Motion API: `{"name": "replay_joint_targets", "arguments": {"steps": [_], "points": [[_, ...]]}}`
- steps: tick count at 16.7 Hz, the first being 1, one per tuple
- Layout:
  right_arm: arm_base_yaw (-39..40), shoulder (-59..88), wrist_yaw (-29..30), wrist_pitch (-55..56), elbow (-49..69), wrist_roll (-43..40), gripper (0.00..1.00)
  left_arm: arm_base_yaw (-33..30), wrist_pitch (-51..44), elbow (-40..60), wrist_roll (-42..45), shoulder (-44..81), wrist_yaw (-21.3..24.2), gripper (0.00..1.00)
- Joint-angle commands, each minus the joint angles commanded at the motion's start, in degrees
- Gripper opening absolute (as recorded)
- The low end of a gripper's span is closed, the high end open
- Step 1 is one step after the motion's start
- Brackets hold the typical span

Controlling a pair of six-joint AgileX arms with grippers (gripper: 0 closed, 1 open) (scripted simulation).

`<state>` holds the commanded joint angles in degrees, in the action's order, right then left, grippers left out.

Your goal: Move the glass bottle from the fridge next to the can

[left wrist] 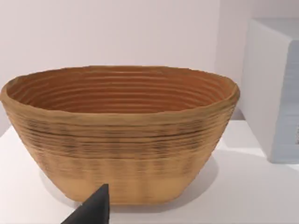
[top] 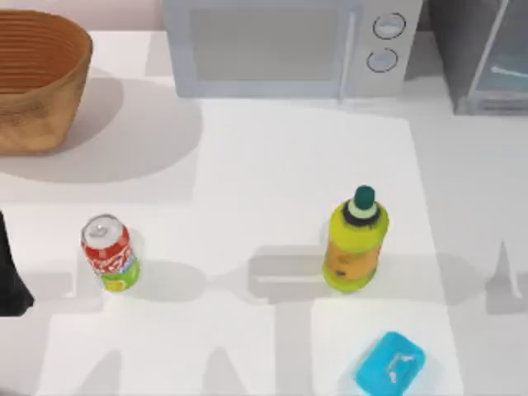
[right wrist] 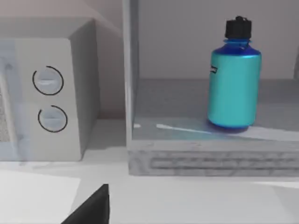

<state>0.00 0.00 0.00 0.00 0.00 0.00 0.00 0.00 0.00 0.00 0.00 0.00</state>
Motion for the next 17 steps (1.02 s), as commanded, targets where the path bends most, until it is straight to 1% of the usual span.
{"name": "replay_joint_targets", "arguments": {"steps": [4, 8, 12, 17], "points": [[-0.37, 1.76, -0.13, 1.46, 1.29, -0.02, 1.0, 0.0, 0.0, 0.0, 0.0, 0.0, 0.0, 1.0], [-2.01, 12.62, -1.27, 9.23, 8.12, -0.02, 1.0, 0.0, 0.0, 0.0, 0.0, 0.0, 0.0, 1.0], [-4.22, 33.12, -3.37, 20.7, 18.14, 0.04, 1.0, 0.0, 0.0, 0.0, 0.0, 0.0, 0.0, 1.0], [-7.31, 68.26, -6.33, 36.39, 31.79, 0.11, 1.0, 0.0, 0.0, 0.0, 0.0, 0.0, 0.0, 1.0]]}}
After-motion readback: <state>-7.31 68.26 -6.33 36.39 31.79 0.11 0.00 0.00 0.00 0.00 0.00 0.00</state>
